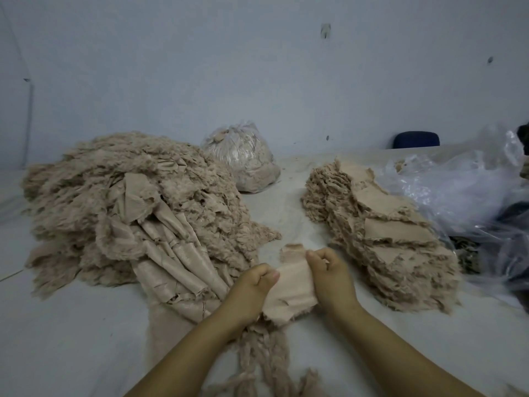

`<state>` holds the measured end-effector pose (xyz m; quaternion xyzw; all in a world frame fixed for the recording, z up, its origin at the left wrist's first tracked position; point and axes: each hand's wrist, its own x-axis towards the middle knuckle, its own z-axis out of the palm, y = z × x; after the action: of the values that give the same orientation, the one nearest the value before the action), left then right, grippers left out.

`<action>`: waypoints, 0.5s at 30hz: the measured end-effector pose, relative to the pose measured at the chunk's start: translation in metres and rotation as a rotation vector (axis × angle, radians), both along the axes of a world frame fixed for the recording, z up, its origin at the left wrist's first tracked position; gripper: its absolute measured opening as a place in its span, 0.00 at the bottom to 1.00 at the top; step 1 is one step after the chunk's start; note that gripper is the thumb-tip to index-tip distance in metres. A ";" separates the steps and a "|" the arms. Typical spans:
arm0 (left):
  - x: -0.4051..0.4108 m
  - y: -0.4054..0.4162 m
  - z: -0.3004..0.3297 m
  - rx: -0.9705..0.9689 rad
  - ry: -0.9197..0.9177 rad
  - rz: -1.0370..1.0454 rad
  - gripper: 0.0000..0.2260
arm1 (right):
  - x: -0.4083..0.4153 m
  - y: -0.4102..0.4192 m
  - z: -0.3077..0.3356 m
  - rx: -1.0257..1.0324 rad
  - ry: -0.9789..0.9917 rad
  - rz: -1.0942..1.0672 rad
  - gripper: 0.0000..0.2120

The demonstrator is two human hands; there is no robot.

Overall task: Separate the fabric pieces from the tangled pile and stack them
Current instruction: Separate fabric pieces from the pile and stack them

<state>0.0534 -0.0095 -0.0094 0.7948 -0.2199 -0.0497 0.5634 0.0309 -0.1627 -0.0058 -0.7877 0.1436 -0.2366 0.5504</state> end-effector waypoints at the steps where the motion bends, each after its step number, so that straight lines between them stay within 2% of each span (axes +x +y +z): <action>1: 0.000 -0.001 0.001 -0.017 -0.011 0.022 0.12 | 0.002 0.000 0.000 0.001 -0.020 -0.030 0.12; 9: 0.001 0.002 0.004 -0.157 -0.001 0.135 0.14 | 0.016 -0.001 0.011 -0.003 -0.116 -0.087 0.13; 15: 0.006 0.008 0.000 -0.265 0.195 0.133 0.14 | 0.023 -0.003 0.014 0.081 -0.142 -0.112 0.13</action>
<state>0.0597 -0.0019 -0.0096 0.7180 -0.1157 -0.0596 0.6838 0.0538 -0.1658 0.0081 -0.7369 0.1574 -0.3163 0.5763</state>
